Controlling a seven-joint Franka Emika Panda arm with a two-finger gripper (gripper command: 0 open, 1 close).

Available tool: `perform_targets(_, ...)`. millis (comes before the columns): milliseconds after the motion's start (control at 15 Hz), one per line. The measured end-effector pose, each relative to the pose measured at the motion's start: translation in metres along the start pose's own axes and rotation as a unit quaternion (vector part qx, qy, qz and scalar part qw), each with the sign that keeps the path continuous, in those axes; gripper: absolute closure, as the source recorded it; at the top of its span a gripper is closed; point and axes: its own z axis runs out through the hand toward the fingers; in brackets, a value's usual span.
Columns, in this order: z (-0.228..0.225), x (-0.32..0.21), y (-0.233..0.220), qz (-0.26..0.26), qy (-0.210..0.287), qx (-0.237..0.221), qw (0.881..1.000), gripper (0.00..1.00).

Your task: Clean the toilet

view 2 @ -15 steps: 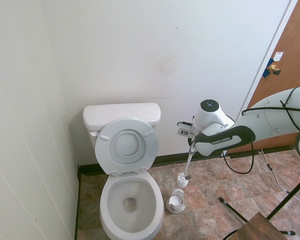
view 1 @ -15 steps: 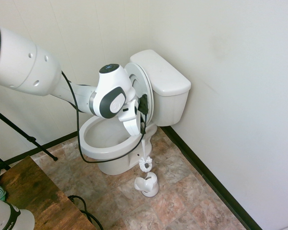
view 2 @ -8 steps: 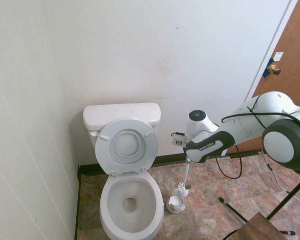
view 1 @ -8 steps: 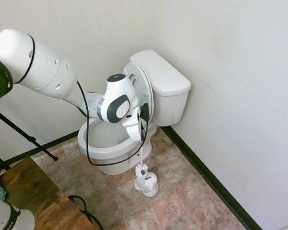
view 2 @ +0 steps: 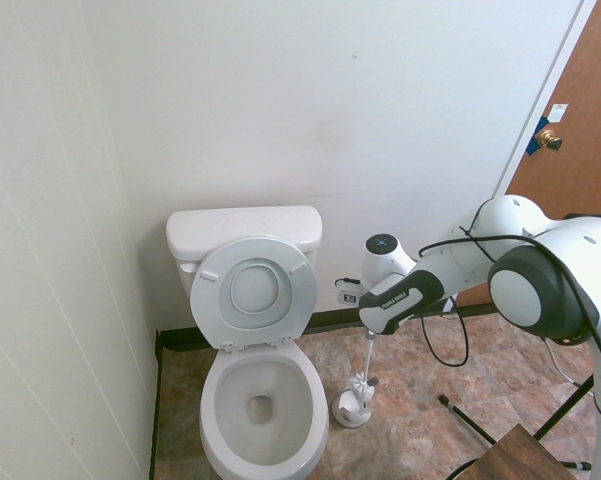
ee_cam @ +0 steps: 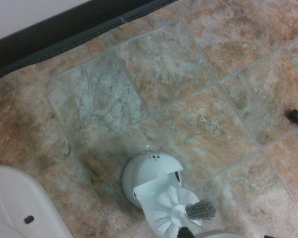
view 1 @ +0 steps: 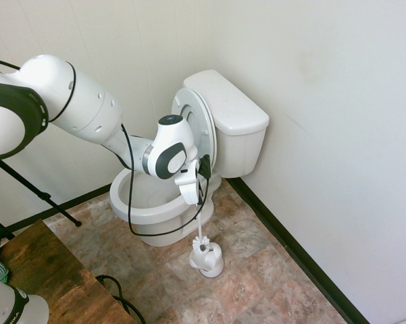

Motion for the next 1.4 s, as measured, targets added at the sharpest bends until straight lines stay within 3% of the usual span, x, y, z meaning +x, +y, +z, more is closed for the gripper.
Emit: perform_targets(1400, 0.104, -0.006, -0.052, -0.006, -0.011, -0.081, 0.997, 1.0)
